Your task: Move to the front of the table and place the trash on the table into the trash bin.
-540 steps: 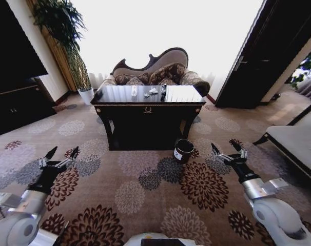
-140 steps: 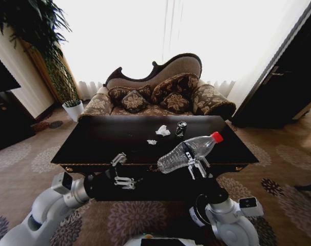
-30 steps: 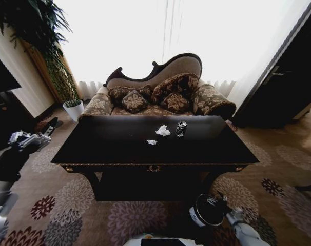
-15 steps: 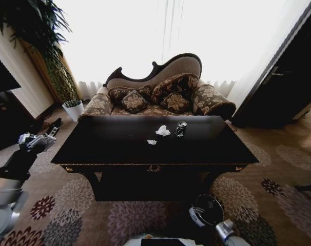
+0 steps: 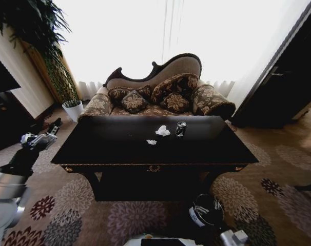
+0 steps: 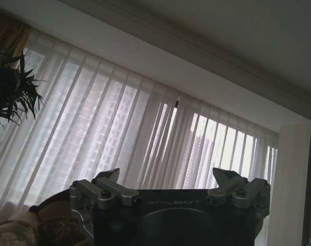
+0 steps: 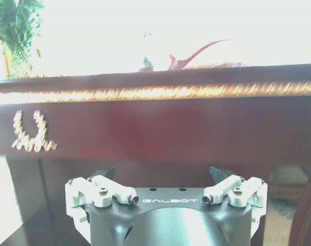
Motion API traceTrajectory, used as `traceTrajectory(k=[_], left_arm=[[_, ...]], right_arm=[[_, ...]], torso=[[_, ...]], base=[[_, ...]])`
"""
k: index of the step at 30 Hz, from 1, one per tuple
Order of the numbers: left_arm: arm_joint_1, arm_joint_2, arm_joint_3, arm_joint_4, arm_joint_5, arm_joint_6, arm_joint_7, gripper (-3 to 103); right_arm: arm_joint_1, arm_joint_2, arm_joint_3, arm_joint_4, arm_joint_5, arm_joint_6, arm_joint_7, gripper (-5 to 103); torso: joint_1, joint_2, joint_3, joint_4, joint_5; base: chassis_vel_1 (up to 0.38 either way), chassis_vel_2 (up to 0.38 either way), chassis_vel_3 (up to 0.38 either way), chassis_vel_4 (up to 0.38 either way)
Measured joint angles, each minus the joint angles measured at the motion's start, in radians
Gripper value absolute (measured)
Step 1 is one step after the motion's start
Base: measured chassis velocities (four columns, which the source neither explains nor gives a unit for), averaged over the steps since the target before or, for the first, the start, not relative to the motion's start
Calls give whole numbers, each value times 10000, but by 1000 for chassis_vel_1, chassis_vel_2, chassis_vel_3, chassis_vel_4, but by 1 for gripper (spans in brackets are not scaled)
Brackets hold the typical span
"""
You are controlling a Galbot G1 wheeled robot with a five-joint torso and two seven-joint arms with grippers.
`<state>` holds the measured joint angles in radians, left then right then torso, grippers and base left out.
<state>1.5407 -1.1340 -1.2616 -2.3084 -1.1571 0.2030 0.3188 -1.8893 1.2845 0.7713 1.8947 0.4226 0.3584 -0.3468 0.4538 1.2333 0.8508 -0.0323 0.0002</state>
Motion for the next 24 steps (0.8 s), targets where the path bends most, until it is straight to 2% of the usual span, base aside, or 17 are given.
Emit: traceTrajectory(k=[3, 8, 17, 20, 21, 22, 24], left_arm=[[-37, 41, 14, 29, 2, 9, -10, 100], [-52, 71, -3, 54, 2, 19, -23, 100], [125, 65, -145, -46, -4, 21, -3, 100], [380, -10, -278, -122, 98, 11, 24, 100], [473, -80, -325, -178, 145, 9, 8, 100], [473, -80, -325, -178, 145, 9, 8, 100], [634, -255, -354, -237, 347, 5, -23, 100]], right_arm=[[-256, 6, 476, 647, 146, -60, -79, 100], [-479, 41, 1042, 1669, 553, -105, 75, 100], [186, -585, 1729, 2919, 1382, -1220, 616, 100], [746, -1247, 1743, 3218, 1732, -1842, 945, 100], [1127, -1715, 1636, 3235, 1924, -2061, 1239, 100], [1127, -1715, 1636, 3235, 1924, -2061, 1239, 100], [1723, -2474, 1403, 3141, 2302, -2275, 1825, 100]], torso=[[0, 0, 0, -1, -11], [0, -1, 0, -3, -4], [1, -1, 1, -3, -3], [0, -1, 1, -4, -2], [0, -1, 0, -3, -3], [0, -1, 0, -3, -3], [0, -1, 1, 1, -4]], base=[[0, 0, 0, 0], [0, 0, 0, 0], [0, 0, 0, 0], [0, 0, 0, 0], [0, 0, 0, 0], [0, 0, 0, 0], [0, 0, 0, 0]])
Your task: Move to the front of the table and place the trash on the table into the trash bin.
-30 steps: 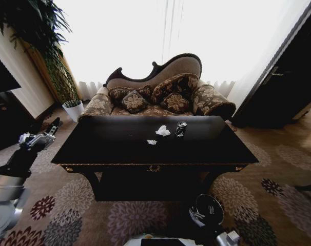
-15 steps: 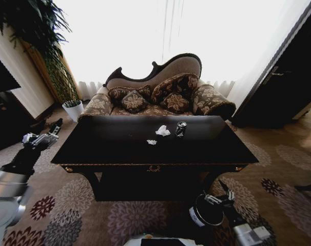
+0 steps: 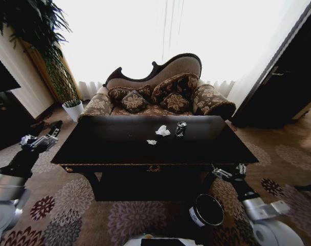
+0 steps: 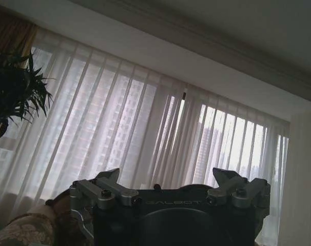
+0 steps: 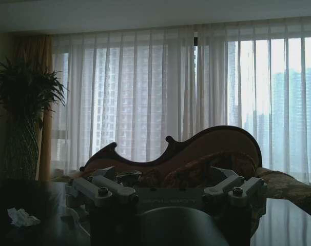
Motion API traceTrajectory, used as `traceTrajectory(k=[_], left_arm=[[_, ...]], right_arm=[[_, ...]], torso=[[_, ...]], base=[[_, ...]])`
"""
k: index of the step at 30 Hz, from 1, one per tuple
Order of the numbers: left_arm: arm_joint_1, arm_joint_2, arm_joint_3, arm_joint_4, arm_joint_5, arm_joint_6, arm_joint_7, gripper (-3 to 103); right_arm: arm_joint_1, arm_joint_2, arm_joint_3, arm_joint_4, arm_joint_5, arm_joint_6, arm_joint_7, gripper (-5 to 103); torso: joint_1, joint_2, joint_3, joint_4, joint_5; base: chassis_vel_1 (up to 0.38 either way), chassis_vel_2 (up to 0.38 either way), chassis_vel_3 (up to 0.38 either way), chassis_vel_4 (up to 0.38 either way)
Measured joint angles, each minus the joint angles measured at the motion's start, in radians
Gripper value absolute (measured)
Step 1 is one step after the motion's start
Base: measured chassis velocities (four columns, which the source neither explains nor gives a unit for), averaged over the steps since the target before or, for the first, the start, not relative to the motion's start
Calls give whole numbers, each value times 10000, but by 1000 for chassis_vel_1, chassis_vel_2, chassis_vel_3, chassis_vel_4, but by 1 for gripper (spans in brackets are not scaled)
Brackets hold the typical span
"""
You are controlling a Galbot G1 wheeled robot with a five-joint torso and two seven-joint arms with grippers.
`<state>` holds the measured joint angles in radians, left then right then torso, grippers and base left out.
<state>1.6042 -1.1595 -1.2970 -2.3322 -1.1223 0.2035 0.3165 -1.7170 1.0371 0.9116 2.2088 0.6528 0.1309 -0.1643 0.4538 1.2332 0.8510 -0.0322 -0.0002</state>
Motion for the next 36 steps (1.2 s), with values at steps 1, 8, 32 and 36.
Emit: traceTrajectory(k=[1, 8, 32, 36], left_arm=[[86, -116, 4, -23, 130, -4, -16, 100], [272, -302, 236, -161, 432, -4, 69, 100], [890, -1329, 370, 343, 2024, -244, 199, 100], [1003, -1435, 335, 168, 2040, -244, 245, 100]], right_arm=[[337, -409, -156, -122, 263, -90, 414, 100], [996, -1262, -342, -543, 1108, -235, 1478, 100], [4254, -2887, -3452, -2989, 2010, -691, 2176, 100], [4825, -3085, -3949, -2718, 2348, -805, 2269, 100]], torso=[[1, -1, 0, 1, 1], [2, -1, 1, -5, 1], [1, -1, 0, -4, 2], [1, -1, 0, -2, -3]], base=[[0, 0, 0, 0], [0, 0, 0, 0], [0, 0, 0, 0], [0, 0, 0, 0]])
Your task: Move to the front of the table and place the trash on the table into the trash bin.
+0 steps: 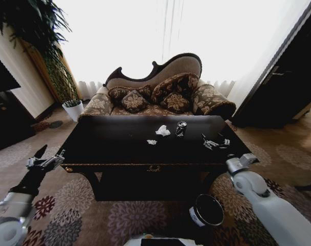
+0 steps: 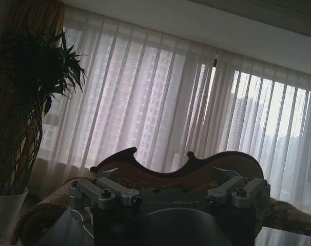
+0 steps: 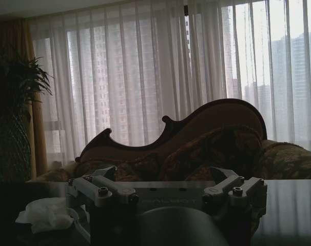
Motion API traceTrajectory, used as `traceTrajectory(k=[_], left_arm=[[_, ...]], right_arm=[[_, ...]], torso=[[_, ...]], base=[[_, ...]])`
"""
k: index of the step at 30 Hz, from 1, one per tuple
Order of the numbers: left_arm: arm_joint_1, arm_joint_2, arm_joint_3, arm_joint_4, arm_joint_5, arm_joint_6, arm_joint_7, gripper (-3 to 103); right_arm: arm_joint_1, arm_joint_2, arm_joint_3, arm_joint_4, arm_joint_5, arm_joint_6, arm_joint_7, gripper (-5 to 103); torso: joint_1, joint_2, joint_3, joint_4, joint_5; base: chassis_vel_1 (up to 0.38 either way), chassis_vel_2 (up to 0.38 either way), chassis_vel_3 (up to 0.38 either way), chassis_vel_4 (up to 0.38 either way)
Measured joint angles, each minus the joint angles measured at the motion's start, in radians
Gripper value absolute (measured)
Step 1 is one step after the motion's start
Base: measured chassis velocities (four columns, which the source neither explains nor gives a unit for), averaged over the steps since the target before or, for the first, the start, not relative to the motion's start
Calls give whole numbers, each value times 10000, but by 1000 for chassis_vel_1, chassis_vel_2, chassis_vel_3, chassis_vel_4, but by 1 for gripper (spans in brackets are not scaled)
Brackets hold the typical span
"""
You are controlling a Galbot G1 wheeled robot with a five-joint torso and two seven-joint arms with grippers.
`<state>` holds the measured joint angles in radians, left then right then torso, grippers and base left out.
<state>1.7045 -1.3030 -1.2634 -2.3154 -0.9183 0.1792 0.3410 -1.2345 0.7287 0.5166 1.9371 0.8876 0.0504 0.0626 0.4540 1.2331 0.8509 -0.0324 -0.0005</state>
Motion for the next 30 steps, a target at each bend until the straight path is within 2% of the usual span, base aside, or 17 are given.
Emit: traceTrajectory(k=[8, 16, 30], left_arm=[[116, -77, -159, -96, 2, 1, 36, 100], [141, -199, -200, -101, 57, -9, 85, 100], [145, -87, -355, -85, -38, -15, 88, 100]], right_arm=[[951, -173, -1265, 230, 210, -98, 221, 100], [1342, -170, -2353, -156, -701, 185, 96, 100], [2985, -276, -4022, -1430, -956, 370, 83, 100]], torso=[[0, 0, 0, 0, 2], [-1, 1, -1, -2, 3], [-1, 1, 0, 0, 2]], base=[[0, 0, 0, 0], [0, 0, 0, 0], [0, 0, 0, 0]])
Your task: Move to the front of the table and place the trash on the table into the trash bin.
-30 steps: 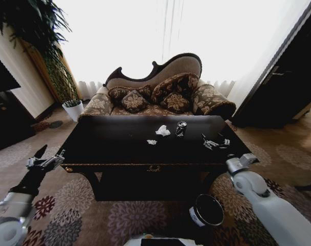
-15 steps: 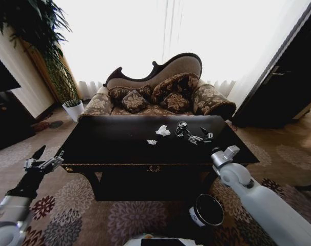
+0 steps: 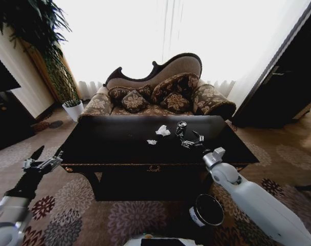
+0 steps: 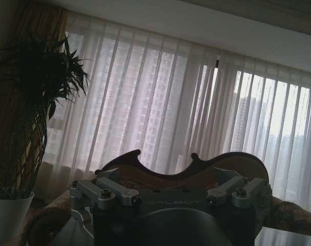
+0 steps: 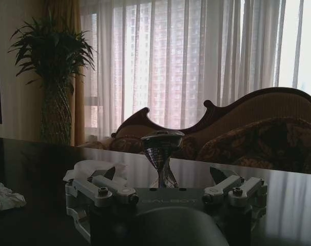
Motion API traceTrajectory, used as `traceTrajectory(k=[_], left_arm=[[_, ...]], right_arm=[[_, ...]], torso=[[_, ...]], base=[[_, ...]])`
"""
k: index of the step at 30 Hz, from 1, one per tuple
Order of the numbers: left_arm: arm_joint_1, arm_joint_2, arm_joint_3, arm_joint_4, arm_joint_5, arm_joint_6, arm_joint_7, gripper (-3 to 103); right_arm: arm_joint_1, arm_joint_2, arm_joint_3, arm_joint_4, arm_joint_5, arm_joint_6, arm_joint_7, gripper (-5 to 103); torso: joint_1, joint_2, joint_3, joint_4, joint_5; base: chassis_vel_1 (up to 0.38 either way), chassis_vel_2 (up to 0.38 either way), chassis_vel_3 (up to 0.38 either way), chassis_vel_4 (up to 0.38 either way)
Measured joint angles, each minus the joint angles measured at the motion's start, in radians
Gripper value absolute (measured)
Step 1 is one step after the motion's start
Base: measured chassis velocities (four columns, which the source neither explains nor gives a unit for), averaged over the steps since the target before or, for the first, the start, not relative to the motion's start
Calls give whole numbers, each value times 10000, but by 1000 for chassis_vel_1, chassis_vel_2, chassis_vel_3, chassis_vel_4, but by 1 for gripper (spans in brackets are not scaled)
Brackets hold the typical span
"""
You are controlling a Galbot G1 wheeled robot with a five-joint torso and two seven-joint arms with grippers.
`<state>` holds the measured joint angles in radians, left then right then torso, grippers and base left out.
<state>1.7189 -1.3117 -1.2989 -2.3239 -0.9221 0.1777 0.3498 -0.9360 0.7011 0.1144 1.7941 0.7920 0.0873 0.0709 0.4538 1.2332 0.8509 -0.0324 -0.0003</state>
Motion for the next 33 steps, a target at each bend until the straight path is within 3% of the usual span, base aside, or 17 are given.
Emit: traceTrajectory(k=[18, 25, 26, 28, 30, 32, 33], left_arm=[[61, -62, -46, 8, 27, 5, -4, 100], [116, -24, -93, 12, 29, 6, -4, 100], [124, -22, -97, 14, 29, 6, -4, 100], [125, -20, -98, 14, 29, 6, -4, 100], [125, -14, -98, 14, 29, 6, -4, 100], [123, -12, -98, 14, 29, 6, -4, 100], [117, -12, -93, 17, 29, 6, -4, 100]], right_arm=[[2516, 235, -1815, -1722, 315, -15, -73, 100], [2792, 398, -2087, -2070, 335, 72, -144, 101], [2792, 403, -2088, -2083, 335, 100, -176, 92], [2791, 403, -2088, -2085, 335, 109, -192, 92], [2769, 400, -2088, -2098, 330, 131, -232, 82], [2759, 399, -2086, -2108, 325, 139, -242, 82], [2734, 397, -2078, -2116, 316, 148, -253, 71]], torso=[[0, 1, 0, 0, 0], [0, 1, 0, 0, 1], [1, 0, 0, -1, 1], [0, 1, -1, -1, 1], [1, 1, 0, -1, 0], [0, 1, 0, -1, 0], [0, 1, 0, 0, 0]], base=[[0, 0, 0, 0], [0, 0, 0, 0], [0, 0, 0, 0], [0, 0, 0, 0], [0, 0, 0, 0], [0, 0, 0, 0], [0, 0, 0, 0]])
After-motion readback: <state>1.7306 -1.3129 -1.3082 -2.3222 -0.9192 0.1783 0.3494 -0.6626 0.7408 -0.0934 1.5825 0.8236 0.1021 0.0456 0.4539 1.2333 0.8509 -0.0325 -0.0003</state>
